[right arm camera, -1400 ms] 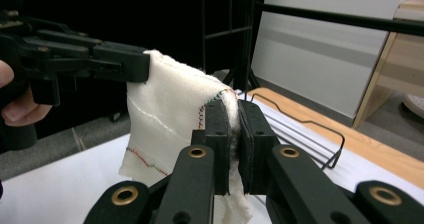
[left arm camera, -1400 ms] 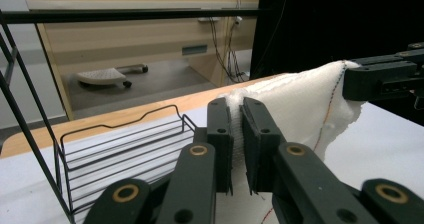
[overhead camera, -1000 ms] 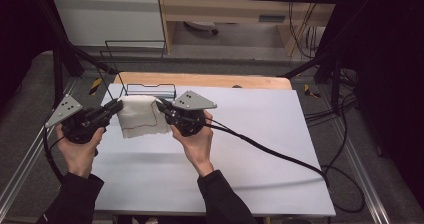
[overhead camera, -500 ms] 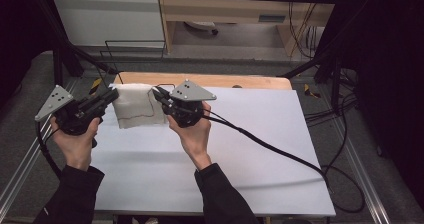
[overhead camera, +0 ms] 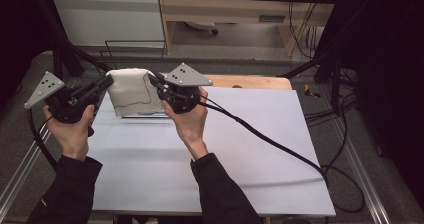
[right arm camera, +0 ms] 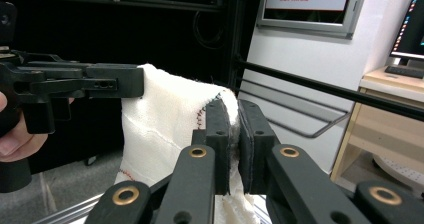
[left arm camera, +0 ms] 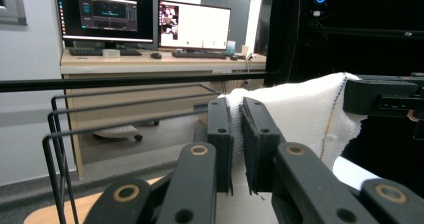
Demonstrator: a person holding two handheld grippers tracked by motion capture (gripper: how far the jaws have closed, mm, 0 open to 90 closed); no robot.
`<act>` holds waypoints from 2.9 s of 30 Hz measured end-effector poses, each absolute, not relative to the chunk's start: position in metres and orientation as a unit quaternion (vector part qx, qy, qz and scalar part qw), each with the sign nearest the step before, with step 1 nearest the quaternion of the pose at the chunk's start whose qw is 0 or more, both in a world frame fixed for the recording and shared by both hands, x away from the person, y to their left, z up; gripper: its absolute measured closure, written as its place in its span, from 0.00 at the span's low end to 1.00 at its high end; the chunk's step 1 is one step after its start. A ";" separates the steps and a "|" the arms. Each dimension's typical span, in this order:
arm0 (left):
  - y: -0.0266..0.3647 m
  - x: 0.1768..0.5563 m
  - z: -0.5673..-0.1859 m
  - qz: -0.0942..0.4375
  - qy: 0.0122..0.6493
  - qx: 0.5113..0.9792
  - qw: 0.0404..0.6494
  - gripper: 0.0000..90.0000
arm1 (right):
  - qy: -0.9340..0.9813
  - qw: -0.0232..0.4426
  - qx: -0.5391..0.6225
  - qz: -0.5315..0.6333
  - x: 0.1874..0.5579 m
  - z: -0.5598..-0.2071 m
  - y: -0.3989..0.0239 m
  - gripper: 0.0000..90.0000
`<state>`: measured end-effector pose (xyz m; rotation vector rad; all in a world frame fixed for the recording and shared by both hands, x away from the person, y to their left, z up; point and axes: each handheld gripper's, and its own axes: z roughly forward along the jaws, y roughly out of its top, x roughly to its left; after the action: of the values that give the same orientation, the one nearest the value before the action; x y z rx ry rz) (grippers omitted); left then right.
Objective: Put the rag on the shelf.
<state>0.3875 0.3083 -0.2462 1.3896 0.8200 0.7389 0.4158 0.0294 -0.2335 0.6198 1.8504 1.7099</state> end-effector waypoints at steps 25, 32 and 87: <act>0.320 0.419 -0.202 0.349 0.366 0.589 0.630 0.92 | 0.671 0.289 0.228 0.643 0.445 -0.191 0.049 0.94; 0.325 0.429 -0.195 0.351 0.373 0.584 0.629 0.92 | 0.670 0.289 0.228 0.644 0.453 -0.183 0.057 0.94; 0.333 0.502 -0.153 0.374 0.395 0.569 0.616 0.92 | 0.668 0.304 0.241 0.635 0.520 -0.143 0.080 0.95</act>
<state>0.5023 0.3334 -0.1529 1.3109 0.9092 0.8618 0.5200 0.0804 -0.1426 0.6376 1.7698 1.6817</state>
